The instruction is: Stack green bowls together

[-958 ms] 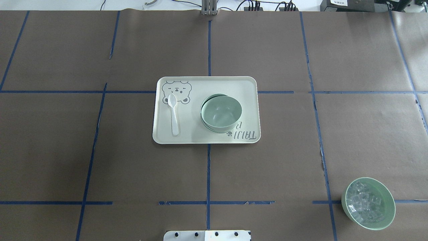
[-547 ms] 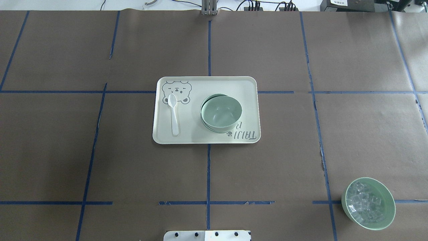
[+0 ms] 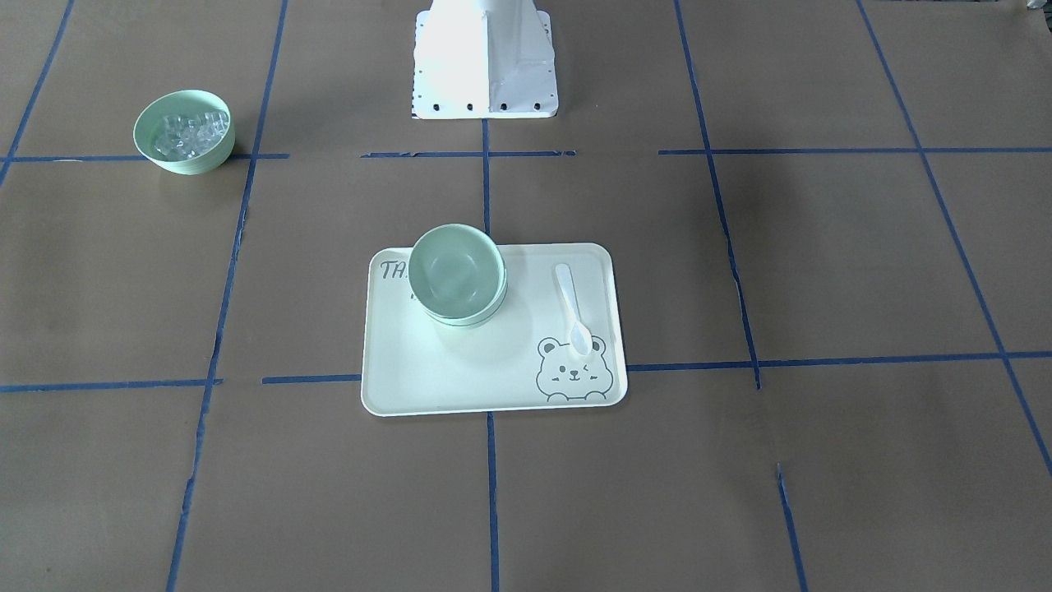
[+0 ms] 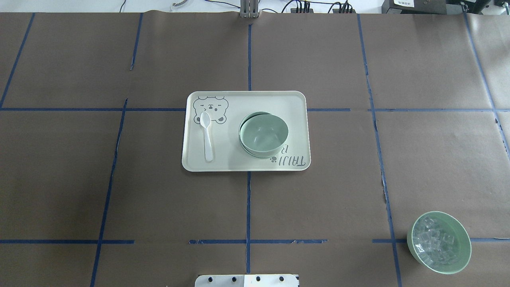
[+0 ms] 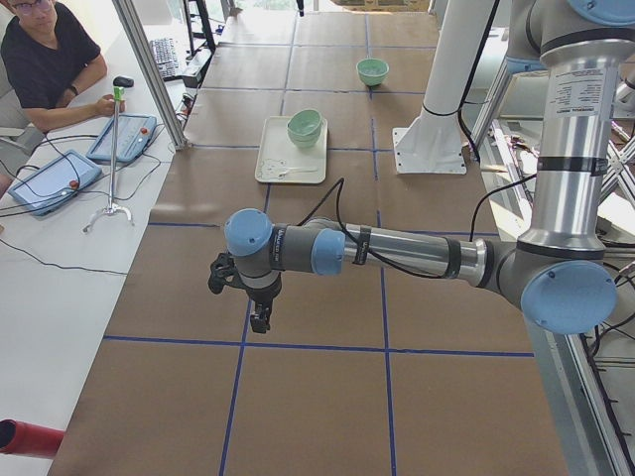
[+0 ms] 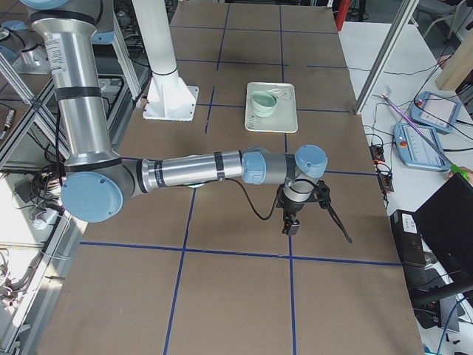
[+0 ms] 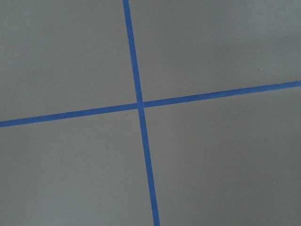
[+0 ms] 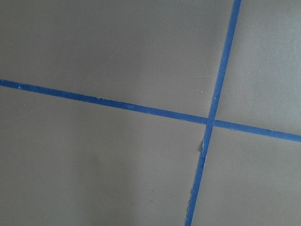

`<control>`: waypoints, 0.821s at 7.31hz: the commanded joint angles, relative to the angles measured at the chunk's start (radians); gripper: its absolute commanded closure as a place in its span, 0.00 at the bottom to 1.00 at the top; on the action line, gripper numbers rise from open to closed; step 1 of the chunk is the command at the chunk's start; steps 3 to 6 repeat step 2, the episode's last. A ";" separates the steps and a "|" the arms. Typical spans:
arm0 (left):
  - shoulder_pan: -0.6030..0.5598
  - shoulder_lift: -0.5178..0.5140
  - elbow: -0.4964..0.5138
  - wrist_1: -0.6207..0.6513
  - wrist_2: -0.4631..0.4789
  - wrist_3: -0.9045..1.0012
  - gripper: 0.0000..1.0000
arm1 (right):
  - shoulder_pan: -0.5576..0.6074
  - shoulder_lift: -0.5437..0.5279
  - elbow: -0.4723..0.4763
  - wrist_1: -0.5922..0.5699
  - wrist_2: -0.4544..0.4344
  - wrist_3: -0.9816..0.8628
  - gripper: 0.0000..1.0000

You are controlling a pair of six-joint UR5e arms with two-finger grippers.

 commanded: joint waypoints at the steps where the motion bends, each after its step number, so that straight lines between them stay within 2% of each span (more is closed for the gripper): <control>1: 0.000 0.003 0.007 -0.003 -0.002 0.001 0.00 | 0.001 -0.001 -0.001 0.002 0.023 -0.001 0.00; 6: 0.000 -0.001 -0.003 -0.001 -0.002 0.001 0.00 | 0.001 -0.001 0.000 0.002 0.023 -0.001 0.00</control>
